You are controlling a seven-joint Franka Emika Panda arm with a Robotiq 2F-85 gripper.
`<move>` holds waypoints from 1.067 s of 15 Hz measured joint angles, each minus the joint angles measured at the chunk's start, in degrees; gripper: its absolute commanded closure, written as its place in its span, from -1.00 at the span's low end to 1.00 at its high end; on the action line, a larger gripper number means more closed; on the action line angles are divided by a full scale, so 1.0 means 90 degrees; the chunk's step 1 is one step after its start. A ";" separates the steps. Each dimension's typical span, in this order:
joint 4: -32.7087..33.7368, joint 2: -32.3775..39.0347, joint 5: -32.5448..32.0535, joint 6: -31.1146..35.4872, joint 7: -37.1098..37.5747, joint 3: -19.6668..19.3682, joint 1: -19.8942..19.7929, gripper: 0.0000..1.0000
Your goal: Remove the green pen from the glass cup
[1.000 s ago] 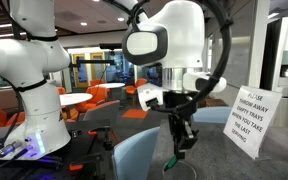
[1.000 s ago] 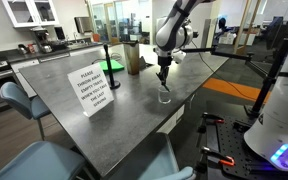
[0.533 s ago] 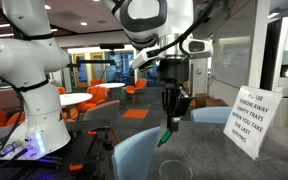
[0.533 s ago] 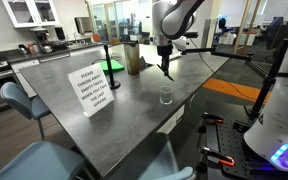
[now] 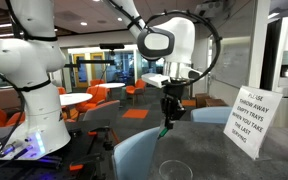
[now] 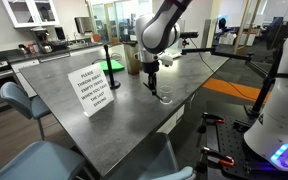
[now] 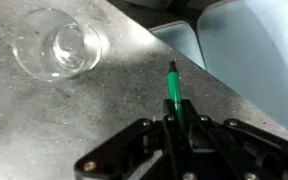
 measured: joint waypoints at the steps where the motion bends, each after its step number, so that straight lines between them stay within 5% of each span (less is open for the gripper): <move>1: 0.0234 0.0333 0.0002 -0.0074 0.0020 0.0055 0.0024 0.93; 5: 0.1488 0.1673 -0.0197 -0.0800 0.0007 0.0140 0.0023 0.93; 6: 0.1806 0.1964 -0.0310 -0.0987 0.0010 0.0143 0.0023 0.24; 10: 0.2719 0.2707 -0.0612 -0.1394 0.0017 0.0206 0.0068 -0.22; 16: 0.2867 0.2495 -0.0622 -0.1392 -0.0032 0.0429 0.0069 -1.00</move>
